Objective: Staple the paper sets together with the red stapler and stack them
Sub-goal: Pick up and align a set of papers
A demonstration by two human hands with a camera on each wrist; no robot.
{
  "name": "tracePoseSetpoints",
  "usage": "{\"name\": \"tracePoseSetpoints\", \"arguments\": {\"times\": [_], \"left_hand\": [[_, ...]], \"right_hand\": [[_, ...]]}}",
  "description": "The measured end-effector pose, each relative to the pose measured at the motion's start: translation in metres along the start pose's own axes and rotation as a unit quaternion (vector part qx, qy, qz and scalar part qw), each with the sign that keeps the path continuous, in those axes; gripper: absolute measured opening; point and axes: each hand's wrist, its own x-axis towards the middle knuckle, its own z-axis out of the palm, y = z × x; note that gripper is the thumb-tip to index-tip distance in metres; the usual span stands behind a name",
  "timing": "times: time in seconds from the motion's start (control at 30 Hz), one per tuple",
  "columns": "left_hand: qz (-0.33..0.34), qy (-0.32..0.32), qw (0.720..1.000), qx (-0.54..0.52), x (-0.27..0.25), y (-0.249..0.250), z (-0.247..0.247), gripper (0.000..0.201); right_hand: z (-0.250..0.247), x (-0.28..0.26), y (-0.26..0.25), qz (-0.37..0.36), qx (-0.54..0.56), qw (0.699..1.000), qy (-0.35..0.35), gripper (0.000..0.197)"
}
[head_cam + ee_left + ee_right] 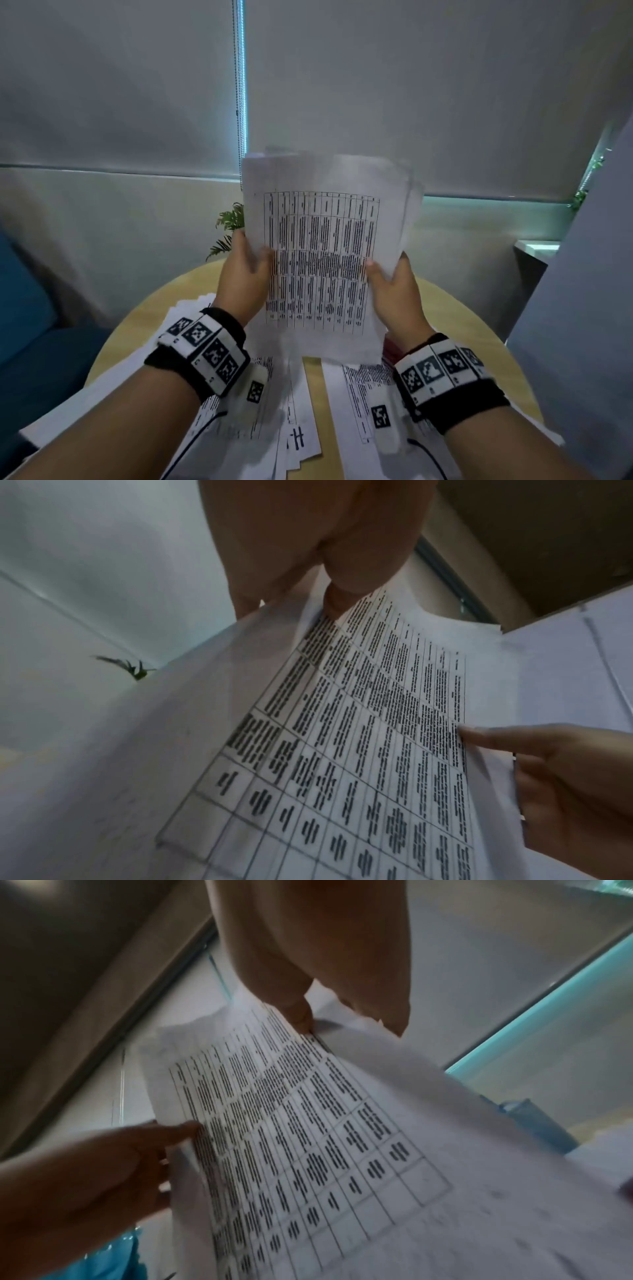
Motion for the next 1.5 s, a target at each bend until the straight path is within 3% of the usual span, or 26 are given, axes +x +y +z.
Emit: {"name": "tracePoseSetpoints", "arguments": {"times": [0.13,0.2,0.23,0.3,0.37,0.4,0.47,0.53,0.6,0.7,0.77,0.87,0.93,1.0,1.17,1.27,1.37,1.43,1.5], "left_hand": [[-0.101,-0.064,0.991,0.058,-0.009,-0.011,0.005,0.017],[-0.090,-0.044,0.992,0.074,-0.007,-0.014,0.004,0.010],[-0.064,-0.023,0.995,0.079,-0.003,-0.012,0.002,0.011],[-0.001,0.008,0.995,0.104,0.008,-0.001,-0.003,0.012],[0.059,0.000,0.986,0.153,0.018,0.015,-0.009,0.018],[0.091,-0.026,0.979,0.181,0.021,0.022,-0.011,0.021],[0.140,-0.085,0.961,0.223,0.023,0.033,-0.012,0.019],[0.152,-0.109,0.952,0.241,0.020,0.035,-0.012,0.016],[0.123,-0.080,0.952,0.268,0.015,0.026,-0.016,0.015],[0.044,0.001,0.894,0.446,0.011,-0.007,-0.030,0.049],[-0.014,0.054,0.913,0.405,0.005,-0.026,-0.042,0.080],[-0.094,0.128,0.972,0.171,0.005,-0.049,-0.056,0.108],[-0.133,0.113,0.985,-0.001,0.010,-0.057,-0.062,0.110],[-0.150,0.100,0.981,-0.067,0.011,-0.064,-0.064,0.099],[-0.161,0.082,0.983,-0.035,-0.007,-0.074,-0.054,0.055],[-0.139,0.123,0.982,-0.031,-0.009,-0.074,-0.050,0.034],[-0.147,0.116,0.980,-0.069,-0.005,-0.073,-0.051,0.049],[-0.166,0.084,0.982,-0.031,-0.005,-0.074,-0.049,0.060],[-0.153,0.095,0.984,-0.002,-0.003,-0.074,-0.047,0.052]], "right_hand": [[0.004,-0.008,0.009,0.037,-0.054,0.995,-0.080,0.047],[0.002,-0.009,0.010,0.052,-0.041,0.994,-0.088,0.062],[0.000,-0.006,0.007,0.029,-0.037,0.997,-0.056,0.075],[-0.008,0.005,-0.007,-0.088,-0.096,0.990,0.049,0.095],[-0.016,0.016,-0.028,-0.211,-0.190,0.953,0.107,0.102],[-0.018,0.020,-0.039,-0.237,-0.240,0.936,0.100,0.103],[-0.019,0.027,-0.053,-0.231,-0.290,0.928,0.031,0.090],[-0.018,0.029,-0.054,-0.189,-0.223,0.956,-0.019,0.048],[-0.018,0.027,-0.043,-0.139,-0.140,0.980,-0.012,0.018],[-0.024,0.020,-0.016,-0.095,-0.050,0.994,0.012,0.009],[-0.028,0.014,-0.003,-0.069,0.005,0.998,0.013,0.010],[-0.031,0.007,0.008,-0.049,0.050,0.997,0.020,0.014],[-0.031,0.005,0.012,-0.041,0.076,0.996,0.025,0.014],[-0.028,0.003,0.021,-0.020,0.080,0.996,0.020,0.015],[-0.014,-0.011,0.045,0.024,0.043,0.999,-0.013,0.031],[-0.014,-0.009,0.040,0.016,0.049,0.998,0.024,0.027],[-0.012,-0.007,0.040,0.030,0.057,0.998,0.011,0.031],[-0.009,-0.008,0.045,0.055,0.047,0.997,0.002,0.027],[-0.008,-0.007,0.047,0.042,0.045,0.998,0.032,0.024]]}}
